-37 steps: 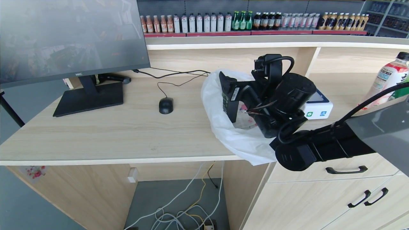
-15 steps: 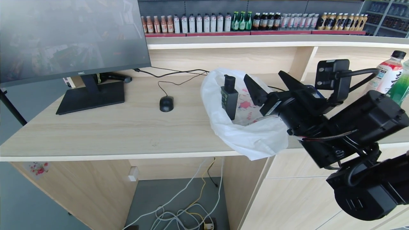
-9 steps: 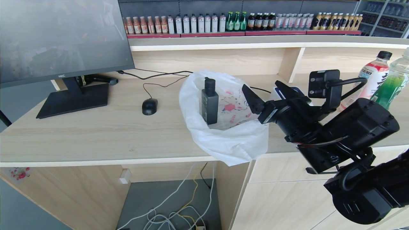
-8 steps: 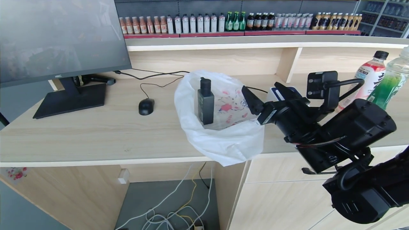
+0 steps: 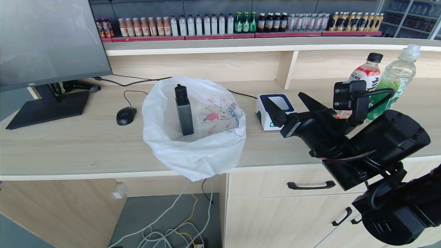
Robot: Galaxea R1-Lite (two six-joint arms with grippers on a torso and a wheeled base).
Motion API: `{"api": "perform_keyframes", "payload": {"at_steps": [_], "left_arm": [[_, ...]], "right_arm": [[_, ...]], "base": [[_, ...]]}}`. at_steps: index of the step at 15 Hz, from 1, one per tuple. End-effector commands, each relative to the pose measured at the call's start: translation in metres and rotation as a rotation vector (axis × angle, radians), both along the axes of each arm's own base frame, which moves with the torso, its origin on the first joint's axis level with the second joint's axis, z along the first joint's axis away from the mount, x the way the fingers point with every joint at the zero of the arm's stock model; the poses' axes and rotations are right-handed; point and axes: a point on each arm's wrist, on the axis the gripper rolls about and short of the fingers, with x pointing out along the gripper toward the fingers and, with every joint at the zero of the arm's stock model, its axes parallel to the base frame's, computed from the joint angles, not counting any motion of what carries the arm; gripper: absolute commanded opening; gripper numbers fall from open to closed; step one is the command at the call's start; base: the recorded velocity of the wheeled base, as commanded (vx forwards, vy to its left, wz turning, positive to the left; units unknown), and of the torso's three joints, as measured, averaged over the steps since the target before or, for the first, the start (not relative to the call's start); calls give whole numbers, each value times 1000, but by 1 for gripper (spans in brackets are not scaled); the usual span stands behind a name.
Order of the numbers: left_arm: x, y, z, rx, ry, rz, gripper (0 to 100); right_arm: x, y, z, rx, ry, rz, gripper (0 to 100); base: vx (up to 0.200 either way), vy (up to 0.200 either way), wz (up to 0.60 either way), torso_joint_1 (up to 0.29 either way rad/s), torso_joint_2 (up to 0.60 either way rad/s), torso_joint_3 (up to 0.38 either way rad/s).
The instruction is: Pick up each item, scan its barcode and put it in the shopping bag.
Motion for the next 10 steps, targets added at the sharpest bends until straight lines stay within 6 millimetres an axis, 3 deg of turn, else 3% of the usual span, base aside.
{"api": "perform_keyframes", "payload": {"at_steps": [1,10], "left_arm": [[0,0,0,1,0,0,100],[0,0,0,0,0,0,100]], "right_arm": [[-4,-3,4,5,-8,0,100],[-21,-17,16,22,-33,-10,100]], "base": [[0,-200,0,2,-2,-2],[0,-200,0,2,6,1]]}}
